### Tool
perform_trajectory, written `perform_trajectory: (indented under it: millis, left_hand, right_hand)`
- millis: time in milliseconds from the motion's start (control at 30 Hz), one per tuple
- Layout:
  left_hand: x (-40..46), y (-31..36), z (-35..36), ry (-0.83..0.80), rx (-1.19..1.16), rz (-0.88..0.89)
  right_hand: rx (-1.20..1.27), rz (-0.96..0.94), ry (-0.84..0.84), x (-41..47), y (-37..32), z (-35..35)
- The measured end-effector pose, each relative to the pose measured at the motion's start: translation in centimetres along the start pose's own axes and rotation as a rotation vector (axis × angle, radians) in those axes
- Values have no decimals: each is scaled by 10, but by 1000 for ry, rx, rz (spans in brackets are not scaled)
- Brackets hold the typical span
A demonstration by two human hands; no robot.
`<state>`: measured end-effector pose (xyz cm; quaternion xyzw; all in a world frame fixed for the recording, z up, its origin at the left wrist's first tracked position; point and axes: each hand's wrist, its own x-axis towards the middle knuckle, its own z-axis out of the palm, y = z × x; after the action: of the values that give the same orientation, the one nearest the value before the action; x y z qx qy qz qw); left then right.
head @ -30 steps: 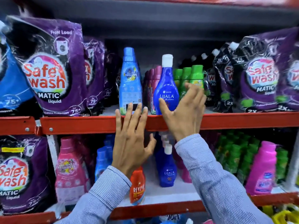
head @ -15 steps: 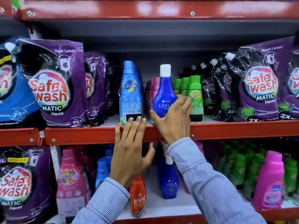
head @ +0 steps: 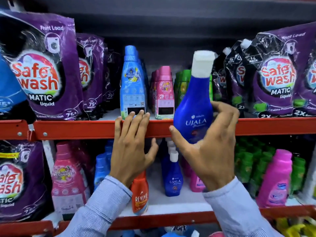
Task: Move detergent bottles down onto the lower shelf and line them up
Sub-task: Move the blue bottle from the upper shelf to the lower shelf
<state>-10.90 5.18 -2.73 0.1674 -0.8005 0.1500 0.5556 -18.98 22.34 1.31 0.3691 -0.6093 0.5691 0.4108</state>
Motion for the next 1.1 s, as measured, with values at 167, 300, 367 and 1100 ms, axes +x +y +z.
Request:
perform_trajectory:
  millis: [167, 300, 367, 1100]
  left_hand:
    - [0, 2, 2, 31, -11, -12]
    - [-1, 1, 2, 42, -26, -15]
    - [-1, 0, 3, 44, -31, -13]
    - [-3, 4, 9, 66, -77, -5]
  right_hand:
    - [-48, 62, -98, -50, 30, -7]
    - [-99, 155, -211, -91, 60, 4]
    - [-127, 197, -288, -112, 75, 14]
    - [-221, 460, -479, -189, 130, 65]
